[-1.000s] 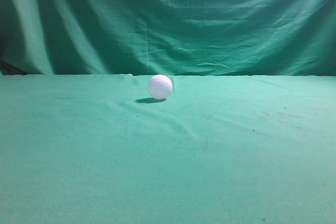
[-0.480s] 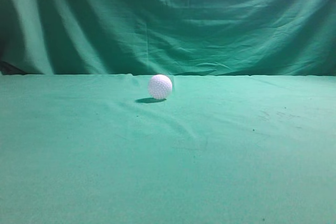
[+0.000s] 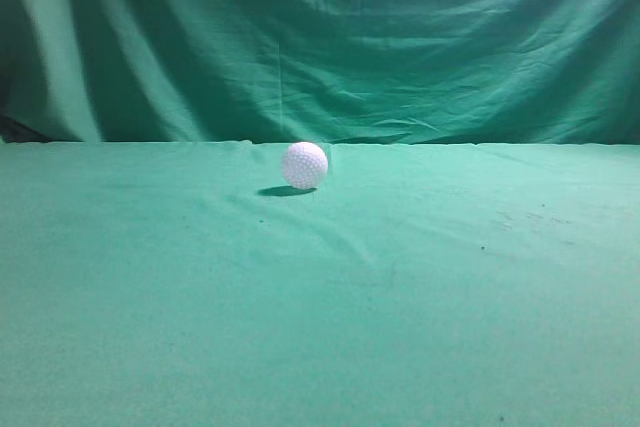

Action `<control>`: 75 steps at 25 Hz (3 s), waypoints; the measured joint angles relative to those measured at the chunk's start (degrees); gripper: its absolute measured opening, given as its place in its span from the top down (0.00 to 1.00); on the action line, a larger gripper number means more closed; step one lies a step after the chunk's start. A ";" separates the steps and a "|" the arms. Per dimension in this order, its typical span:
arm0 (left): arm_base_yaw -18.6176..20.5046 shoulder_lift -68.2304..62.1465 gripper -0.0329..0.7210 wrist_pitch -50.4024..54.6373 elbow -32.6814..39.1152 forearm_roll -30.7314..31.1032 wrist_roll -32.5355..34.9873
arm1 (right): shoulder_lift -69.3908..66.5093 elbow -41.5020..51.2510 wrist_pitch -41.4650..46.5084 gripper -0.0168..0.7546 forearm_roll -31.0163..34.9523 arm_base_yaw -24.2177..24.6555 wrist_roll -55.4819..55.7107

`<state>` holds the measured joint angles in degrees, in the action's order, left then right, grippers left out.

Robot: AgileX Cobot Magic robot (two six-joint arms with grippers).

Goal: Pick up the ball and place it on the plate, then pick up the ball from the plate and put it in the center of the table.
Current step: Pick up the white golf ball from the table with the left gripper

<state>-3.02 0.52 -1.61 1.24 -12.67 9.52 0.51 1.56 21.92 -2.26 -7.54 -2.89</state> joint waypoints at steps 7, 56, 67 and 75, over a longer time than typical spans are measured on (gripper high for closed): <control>0.00 0.00 0.96 5.37 -4.94 -2.28 -9.76 | 0.00 0.00 0.00 0.98 0.00 0.00 0.00; -22.74 -101.03 0.96 38.39 -76.77 -12.57 31.25 | 0.00 0.00 0.00 0.98 0.00 0.00 0.00; -22.97 -115.02 0.27 43.49 -92.61 -11.39 28.58 | 0.00 0.00 0.00 0.98 0.00 0.00 0.00; -24.40 -119.08 0.10 43.53 -93.66 -11.74 26.70 | 0.00 0.00 0.00 0.98 0.00 0.00 0.00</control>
<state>-27.42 -118.56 41.92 -92.42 -24.41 36.22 0.51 1.56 21.92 -2.26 -7.54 -2.89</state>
